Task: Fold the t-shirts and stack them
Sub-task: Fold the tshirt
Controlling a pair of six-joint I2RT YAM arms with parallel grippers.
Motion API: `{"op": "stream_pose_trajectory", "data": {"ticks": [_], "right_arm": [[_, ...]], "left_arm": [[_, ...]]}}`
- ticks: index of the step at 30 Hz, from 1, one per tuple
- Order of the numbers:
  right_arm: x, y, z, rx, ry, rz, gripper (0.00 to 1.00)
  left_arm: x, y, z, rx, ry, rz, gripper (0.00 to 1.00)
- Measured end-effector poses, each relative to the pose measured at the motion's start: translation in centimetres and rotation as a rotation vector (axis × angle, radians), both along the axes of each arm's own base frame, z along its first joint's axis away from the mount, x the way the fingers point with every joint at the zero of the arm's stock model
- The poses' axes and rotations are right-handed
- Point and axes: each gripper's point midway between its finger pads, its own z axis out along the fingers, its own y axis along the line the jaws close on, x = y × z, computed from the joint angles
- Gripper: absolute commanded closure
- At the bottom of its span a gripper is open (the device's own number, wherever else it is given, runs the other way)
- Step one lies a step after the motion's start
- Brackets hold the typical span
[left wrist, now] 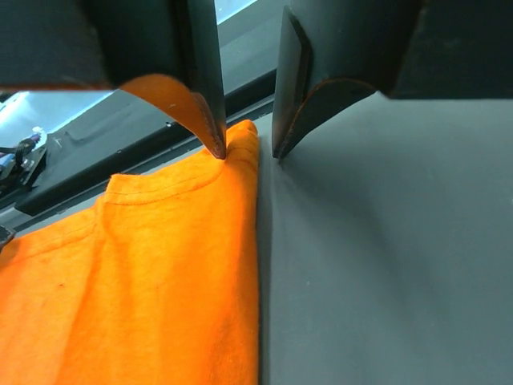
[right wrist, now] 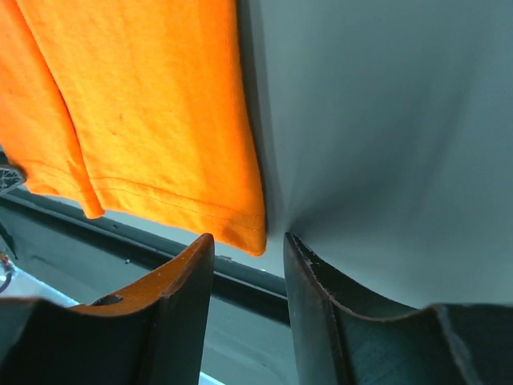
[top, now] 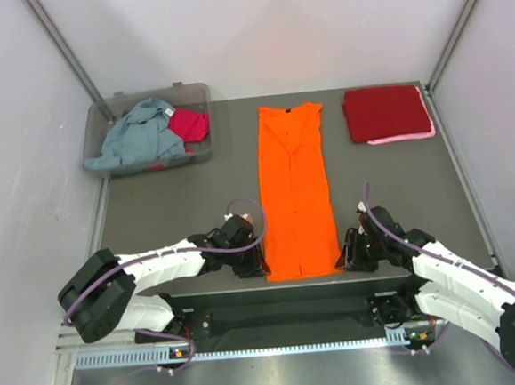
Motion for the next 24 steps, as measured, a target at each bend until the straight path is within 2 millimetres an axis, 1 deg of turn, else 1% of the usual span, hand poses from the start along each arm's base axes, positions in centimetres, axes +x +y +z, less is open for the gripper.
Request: {"op": "stream_pose_trajectory", "data": {"ticks": [5, 9, 10, 12, 13, 14, 16, 17, 18, 19, 20, 21, 23, 24], "right_arm": [[0.07, 0.2, -0.04, 0.013, -0.002, -0.004, 0.63], [0.03, 0.19, -0.08, 0.015, 0.003, -0.012, 0.66], [0.01, 0.19, -0.12, 0.015, 0.004, -0.013, 0.67], [-0.01, 0.19, -0.14, 0.017, 0.002, -0.013, 0.71], [-0.04, 0.15, -0.2, 0.016, 0.002, -0.014, 0.73], [-0.11, 0.15, -0.26, 0.019, 0.005, -0.018, 0.79], [-0.24, 0.05, -0.38, 0.019, 0.004, -0.019, 0.87], [-0.32, -0.01, -0.47, 0.019, 0.005, -0.022, 0.95], [-0.43, -0.08, -0.55, 0.018, 0.007, -0.023, 0.98], [-0.46, -0.08, -0.55, 0.021, 0.006, -0.027, 1.0], [-0.47, -0.08, -0.55, 0.024, 0.002, -0.028, 1.0], [-0.49, -0.09, -0.53, 0.027, -0.001, -0.028, 1.0], [-0.5, -0.1, -0.53, 0.031, -0.007, -0.028, 1.0], [-0.5, -0.09, -0.51, 0.033, -0.01, -0.028, 1.0]], "left_arm": [[-0.19, -0.11, -0.11, -0.012, 0.01, 0.002, 0.72], [-0.29, -0.32, -0.02, -0.025, 0.018, 0.005, 0.79], [-0.29, -0.38, 0.02, -0.029, 0.018, 0.004, 0.83], [-0.31, -0.48, 0.05, -0.034, 0.021, 0.005, 0.89], [-0.32, -0.5, 0.01, -0.034, 0.023, 0.005, 0.96], [-0.34, -0.52, -0.02, -0.034, 0.026, 0.006, 1.0], [-0.36, -0.55, -0.08, -0.034, 0.029, 0.006, 1.0], [-0.39, -0.56, -0.09, -0.034, 0.031, 0.006, 1.0], [-0.4, -0.57, -0.08, -0.035, 0.033, 0.007, 1.0], [-0.4, -0.57, -0.09, -0.035, 0.034, 0.008, 0.99], [-0.41, -0.58, -0.08, -0.036, 0.035, 0.009, 0.86], [-0.41, -0.57, -0.09, -0.035, 0.034, 0.008, 0.78], [-0.43, -0.54, -0.1, -0.034, 0.036, 0.011, 0.66], [-0.42, -0.45, -0.14, -0.029, 0.035, 0.012, 0.64]]}}
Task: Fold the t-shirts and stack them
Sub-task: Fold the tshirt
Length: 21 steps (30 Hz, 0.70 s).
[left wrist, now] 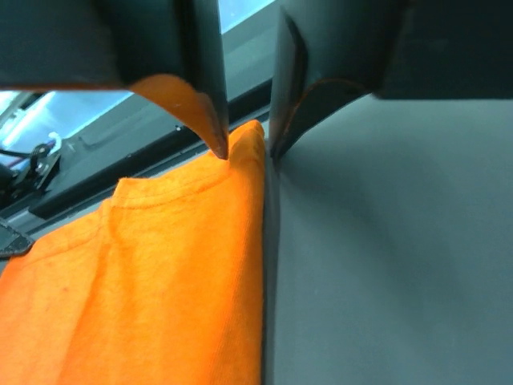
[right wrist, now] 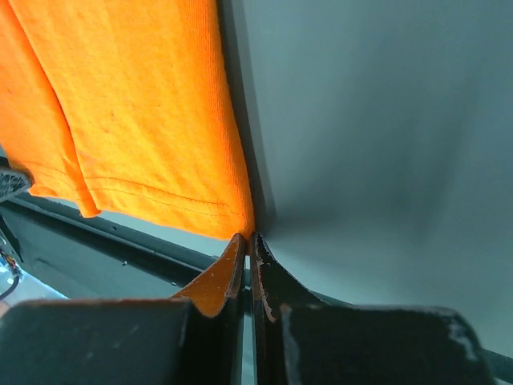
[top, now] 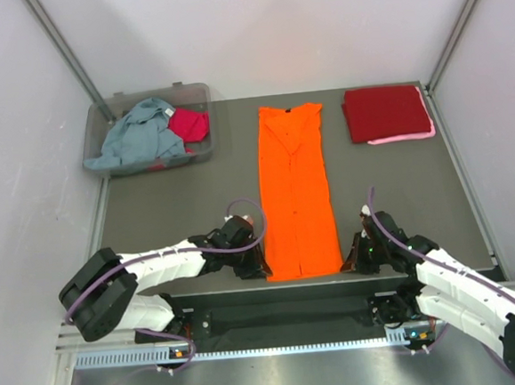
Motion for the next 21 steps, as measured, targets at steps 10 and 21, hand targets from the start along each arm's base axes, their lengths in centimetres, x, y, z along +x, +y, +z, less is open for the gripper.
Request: {"op": "stream_pose_trajectory", "data": {"ticks": [10, 21], "right_arm": [[-0.08, 0.02, -0.17, 0.005, -0.001, -0.001, 1.0], [-0.08, 0.02, 0.17, 0.013, -0.014, -0.001, 1.0]], "left_arm": [[-0.08, -0.11, 0.34, -0.01, -0.009, -0.002, 0.76], [-0.84, -0.11, -0.12, 0.004, 0.005, -0.013, 1.0]]}}
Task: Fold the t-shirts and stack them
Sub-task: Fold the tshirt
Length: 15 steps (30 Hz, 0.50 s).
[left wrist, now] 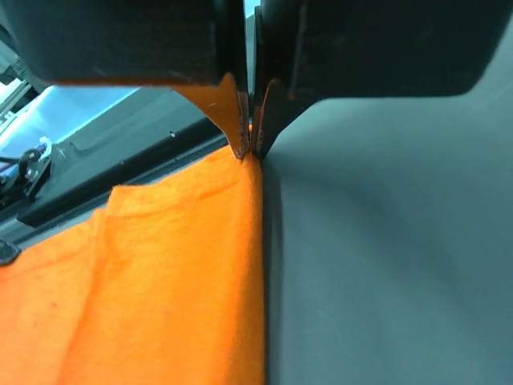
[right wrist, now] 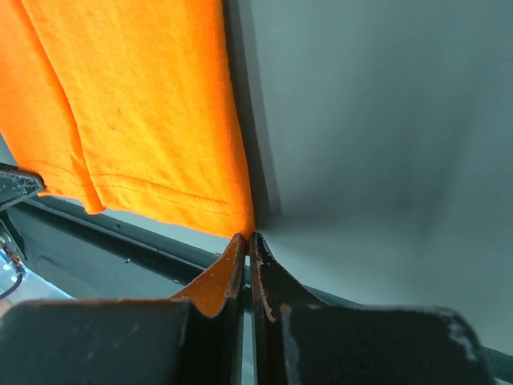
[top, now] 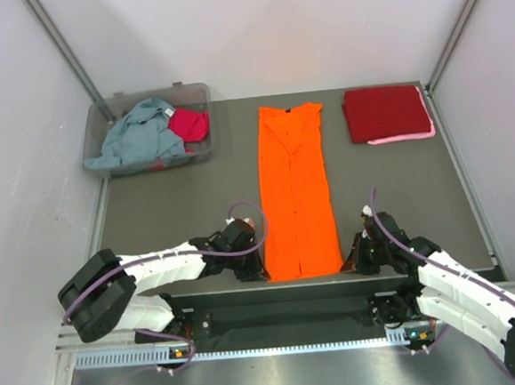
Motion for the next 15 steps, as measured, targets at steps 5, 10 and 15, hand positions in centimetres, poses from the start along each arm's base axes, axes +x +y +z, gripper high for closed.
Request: {"op": "stream_pose_trajectory", "data": {"ticks": [5, 10, 15], "right_arm": [[0.1, 0.0, 0.8, 0.005, -0.013, -0.003, 1.0], [1.5, 0.3, 2.8, -0.017, -0.05, 0.009, 1.0], [3.9, 0.9, 4.9, -0.051, -0.097, 0.036, 1.0]], "left_arm": [[-0.2, -0.8, 1.3, -0.03, -0.023, -0.018, 1.0], [0.9, -2.1, 3.2, -0.055, -0.053, -0.024, 1.0], [4.0, -2.4, 4.0, -0.052, -0.079, 0.001, 1.0]]}}
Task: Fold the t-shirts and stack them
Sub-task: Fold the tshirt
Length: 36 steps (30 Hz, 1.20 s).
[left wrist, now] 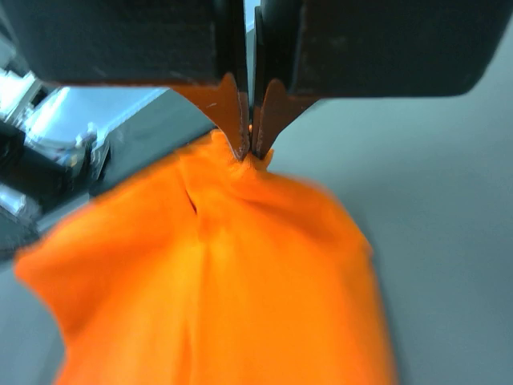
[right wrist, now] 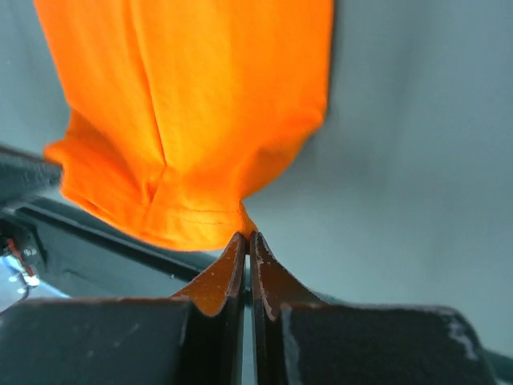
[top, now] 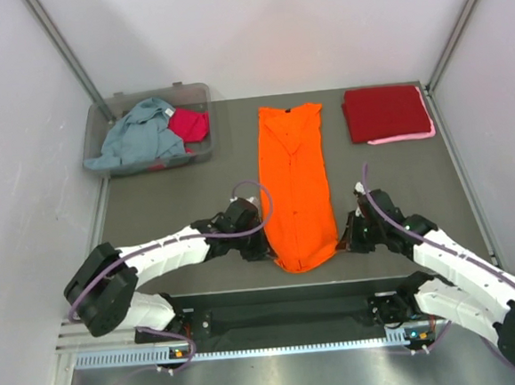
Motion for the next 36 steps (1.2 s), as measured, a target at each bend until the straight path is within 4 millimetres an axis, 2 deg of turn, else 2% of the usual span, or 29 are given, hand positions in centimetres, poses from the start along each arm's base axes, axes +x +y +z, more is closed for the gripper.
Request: {"op": "stream_pose_trajectory", "data": {"ticks": [3, 7, 14, 20, 23, 28, 32, 36], "right_arm": [[1.8, 0.4, 0.6, -0.023, -0.024, 0.027, 1.0], [6.2, 0.9, 1.5, -0.064, -0.054, 0.045, 1.0], [15.6, 1.1, 3.2, -0.113, -0.116, 0.047, 1.0], [22.5, 0.9, 4.6, -0.132, -0.168, 0.055, 1.0], [25.1, 1.1, 4.8, -0.141, -0.183, 0.071, 1.0], [26.7, 1.0, 4.7, -0.147, -0.175, 0.082, 1.0], [28.1, 0.5, 4.7, -0.15, -0.178, 0.071, 1.0], [29.2, 0.2, 4.4, -0.152, -0.174, 0.062, 1.0]], "left_arm": [[2.9, 1.0, -0.5, 0.018, 0.001, 0.048, 1.0], [8.1, 2.1, -0.7, 0.046, -0.009, 0.109, 1.0], [18.2, 0.3, 1.6, 0.025, -0.132, 0.14, 1.0], [24.1, 0.3, 1.6, 0.028, -0.167, 0.176, 1.0], [26.1, 0.8, 1.1, 0.03, -0.163, 0.195, 1.0], [28.2, 1.1, 1.5, 0.021, -0.185, 0.21, 1.0], [29.9, 0.5, 2.2, -0.004, -0.212, 0.207, 1.0], [30.6, 0.4, 1.6, -0.003, -0.21, 0.21, 1.0]]}}
